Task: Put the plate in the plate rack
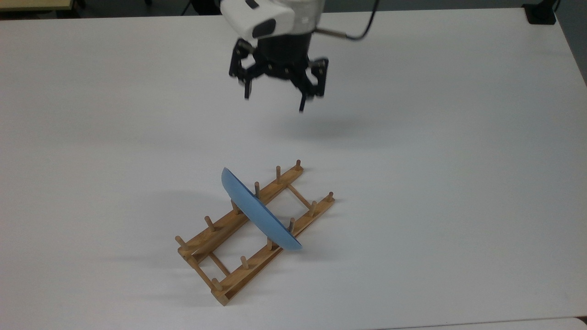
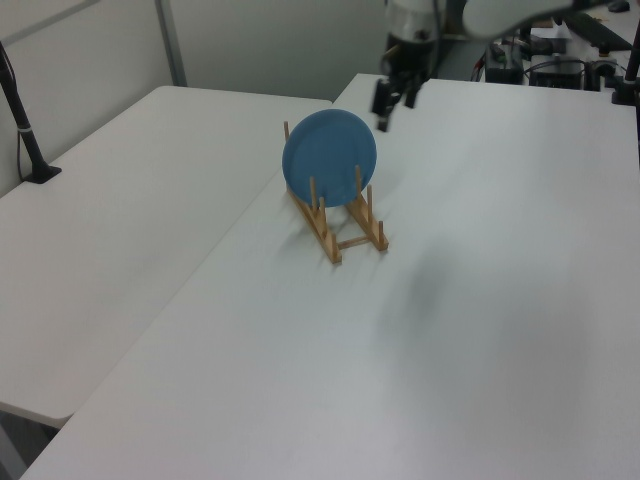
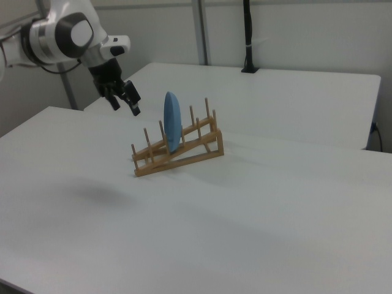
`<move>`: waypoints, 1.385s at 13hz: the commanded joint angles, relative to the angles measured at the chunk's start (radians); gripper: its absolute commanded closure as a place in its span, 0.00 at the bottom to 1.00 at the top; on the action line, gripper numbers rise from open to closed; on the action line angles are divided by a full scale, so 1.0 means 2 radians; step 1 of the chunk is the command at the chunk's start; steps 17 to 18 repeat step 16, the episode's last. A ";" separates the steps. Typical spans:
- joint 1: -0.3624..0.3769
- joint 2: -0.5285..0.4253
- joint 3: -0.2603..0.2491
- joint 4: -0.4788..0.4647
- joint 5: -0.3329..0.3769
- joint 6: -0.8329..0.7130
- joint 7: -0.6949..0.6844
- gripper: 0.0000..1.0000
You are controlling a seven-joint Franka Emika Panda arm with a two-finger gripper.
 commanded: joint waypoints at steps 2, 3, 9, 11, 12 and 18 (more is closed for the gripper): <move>-0.046 -0.107 -0.001 -0.087 0.072 -0.092 -0.155 0.00; -0.053 -0.123 -0.001 -0.105 0.073 -0.092 -0.164 0.00; -0.073 -0.150 0.001 -0.117 0.072 -0.128 -0.206 0.00; -0.073 -0.148 0.001 -0.117 0.072 -0.127 -0.205 0.00; -0.072 -0.147 0.001 -0.117 0.072 -0.127 -0.205 0.00; -0.072 -0.147 0.002 -0.117 0.072 -0.127 -0.205 0.00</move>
